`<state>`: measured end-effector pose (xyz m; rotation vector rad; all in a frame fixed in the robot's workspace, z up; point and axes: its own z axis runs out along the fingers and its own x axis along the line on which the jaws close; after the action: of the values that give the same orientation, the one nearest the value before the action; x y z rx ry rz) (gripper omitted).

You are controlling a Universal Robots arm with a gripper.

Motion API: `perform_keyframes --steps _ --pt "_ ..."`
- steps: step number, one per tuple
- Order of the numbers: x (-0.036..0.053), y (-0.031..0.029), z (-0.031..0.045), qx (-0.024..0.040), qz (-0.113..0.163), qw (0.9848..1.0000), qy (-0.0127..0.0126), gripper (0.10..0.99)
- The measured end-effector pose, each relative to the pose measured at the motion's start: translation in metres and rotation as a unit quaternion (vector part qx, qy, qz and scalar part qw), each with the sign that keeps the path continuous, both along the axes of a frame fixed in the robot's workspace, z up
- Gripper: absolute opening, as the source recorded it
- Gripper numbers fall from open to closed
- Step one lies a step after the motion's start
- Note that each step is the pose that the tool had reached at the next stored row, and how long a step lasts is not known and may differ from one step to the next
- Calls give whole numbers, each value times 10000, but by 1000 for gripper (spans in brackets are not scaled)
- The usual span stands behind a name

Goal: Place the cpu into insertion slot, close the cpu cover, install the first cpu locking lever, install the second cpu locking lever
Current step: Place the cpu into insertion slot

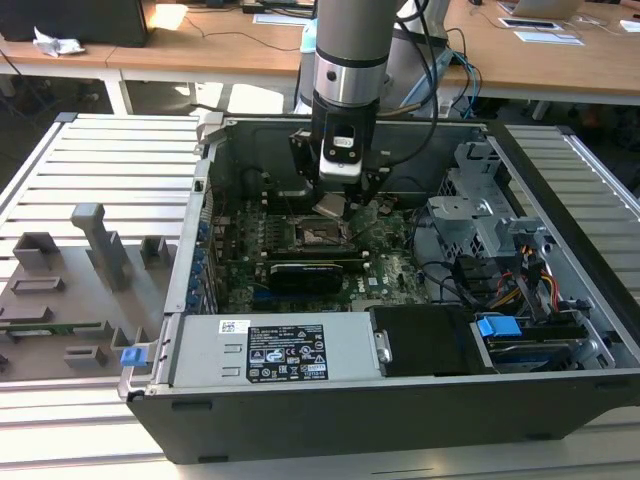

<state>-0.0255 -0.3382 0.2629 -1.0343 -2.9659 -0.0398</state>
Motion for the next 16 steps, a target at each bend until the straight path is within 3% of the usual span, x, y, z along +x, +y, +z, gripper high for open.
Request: perform_keyframes --steps 9,16 --pt "0 0 -1 -5 -406 9992 0 545" --pt "0 0 -2 -12 -723 9974 0 545"
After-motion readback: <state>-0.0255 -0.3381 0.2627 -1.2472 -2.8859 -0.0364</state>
